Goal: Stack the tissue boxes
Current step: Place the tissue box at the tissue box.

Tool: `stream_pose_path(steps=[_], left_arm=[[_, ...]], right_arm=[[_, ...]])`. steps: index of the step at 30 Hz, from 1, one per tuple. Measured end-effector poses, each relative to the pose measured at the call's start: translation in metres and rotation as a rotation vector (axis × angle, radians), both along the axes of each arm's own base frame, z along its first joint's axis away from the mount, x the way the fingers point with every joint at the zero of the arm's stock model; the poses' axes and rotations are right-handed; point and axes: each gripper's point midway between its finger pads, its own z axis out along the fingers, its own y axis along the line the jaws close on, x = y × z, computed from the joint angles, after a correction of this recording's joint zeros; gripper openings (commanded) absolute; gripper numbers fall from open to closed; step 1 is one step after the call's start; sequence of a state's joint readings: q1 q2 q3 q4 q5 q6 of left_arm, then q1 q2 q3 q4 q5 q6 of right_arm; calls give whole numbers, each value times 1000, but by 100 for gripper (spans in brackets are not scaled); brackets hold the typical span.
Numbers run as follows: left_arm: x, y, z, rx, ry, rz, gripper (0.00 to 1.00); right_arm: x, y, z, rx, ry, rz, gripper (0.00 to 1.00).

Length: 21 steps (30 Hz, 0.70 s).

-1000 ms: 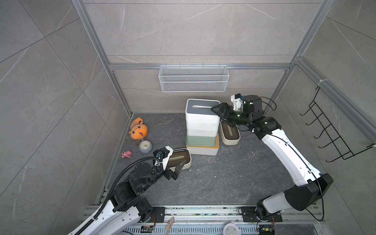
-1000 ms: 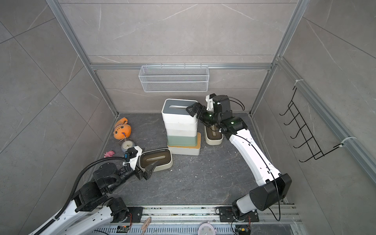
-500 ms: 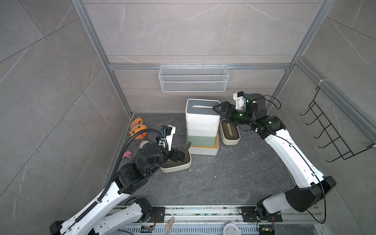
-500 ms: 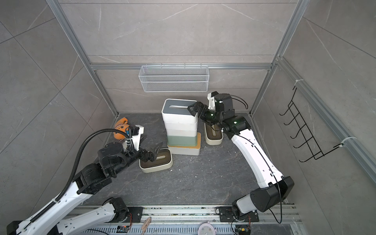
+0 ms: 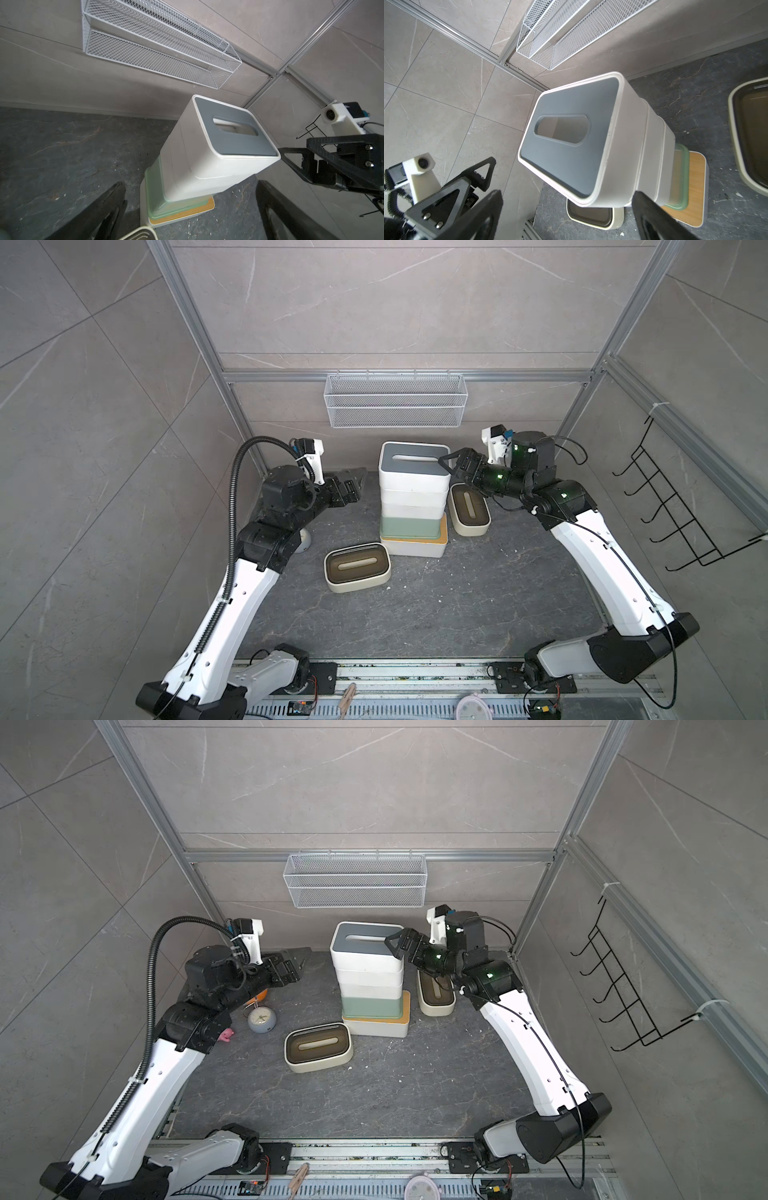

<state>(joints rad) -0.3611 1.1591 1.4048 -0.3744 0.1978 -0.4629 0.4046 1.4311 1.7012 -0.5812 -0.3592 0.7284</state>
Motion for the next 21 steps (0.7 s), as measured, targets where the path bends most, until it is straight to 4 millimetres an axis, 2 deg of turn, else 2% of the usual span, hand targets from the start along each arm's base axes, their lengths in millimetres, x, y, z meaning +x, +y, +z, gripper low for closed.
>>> stream_pose_path(steps=[5,11,21], left_arm=[[18,-18,-4,-24,52,-76,100],[30,-37,1,-47,82,-155,100],[30,-50,-9,-71,131,-230,100]], right_arm=[[-3,3,0,9,4,23,100],[-4,6,0,14,9,39,100],[-5,7,0,16,11,47,100]])
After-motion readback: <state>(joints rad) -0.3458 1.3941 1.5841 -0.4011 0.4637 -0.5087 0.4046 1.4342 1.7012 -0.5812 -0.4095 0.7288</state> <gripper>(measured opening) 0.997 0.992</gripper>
